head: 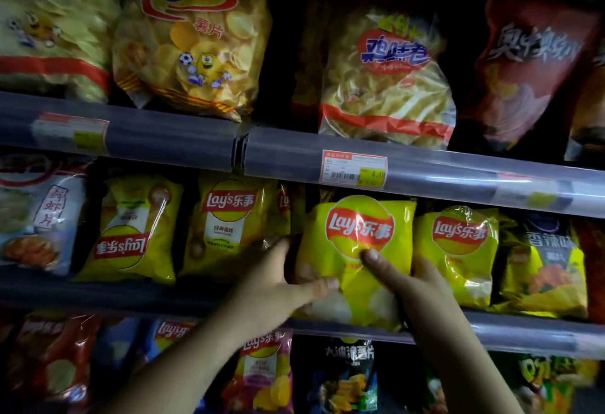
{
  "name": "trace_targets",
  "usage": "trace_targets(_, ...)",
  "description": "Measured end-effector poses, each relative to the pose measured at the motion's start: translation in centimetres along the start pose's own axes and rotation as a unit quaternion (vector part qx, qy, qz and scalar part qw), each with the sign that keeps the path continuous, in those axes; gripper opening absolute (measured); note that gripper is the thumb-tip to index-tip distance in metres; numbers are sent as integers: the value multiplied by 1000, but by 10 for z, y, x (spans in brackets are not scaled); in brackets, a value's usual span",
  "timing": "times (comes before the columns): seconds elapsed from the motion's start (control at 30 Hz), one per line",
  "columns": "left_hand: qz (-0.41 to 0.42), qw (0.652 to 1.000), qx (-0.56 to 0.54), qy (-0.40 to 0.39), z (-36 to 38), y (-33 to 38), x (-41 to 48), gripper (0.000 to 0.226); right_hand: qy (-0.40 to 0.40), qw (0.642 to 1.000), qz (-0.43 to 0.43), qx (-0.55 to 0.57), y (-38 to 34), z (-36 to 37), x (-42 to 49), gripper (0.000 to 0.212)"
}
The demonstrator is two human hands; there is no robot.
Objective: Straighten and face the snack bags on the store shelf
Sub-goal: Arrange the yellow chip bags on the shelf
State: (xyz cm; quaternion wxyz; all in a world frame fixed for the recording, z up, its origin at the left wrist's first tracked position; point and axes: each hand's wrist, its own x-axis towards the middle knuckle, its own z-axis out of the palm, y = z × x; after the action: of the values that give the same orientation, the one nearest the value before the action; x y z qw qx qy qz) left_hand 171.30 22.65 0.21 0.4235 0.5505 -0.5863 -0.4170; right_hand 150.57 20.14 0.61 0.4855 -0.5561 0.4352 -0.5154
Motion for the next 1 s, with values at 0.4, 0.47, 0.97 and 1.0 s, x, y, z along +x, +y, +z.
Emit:
trace_targets(0.4,50,977,145,149,14,-24,44,43,101,955,-97,-262,30,4,38,33)
trace_targets(0.47,67,972,168,153,17,-28,42,39,102,943,-103,-301,33,3,37,25)
trace_targets(0.97,223,903,159,330,-66,-18,-21,28,182,916,-280,-222,18,36,-6,16)
trace_targets(1.0,213,898,155,352,-77,-27,-20,34,140,917,-284,-243,16,56,-7,13)
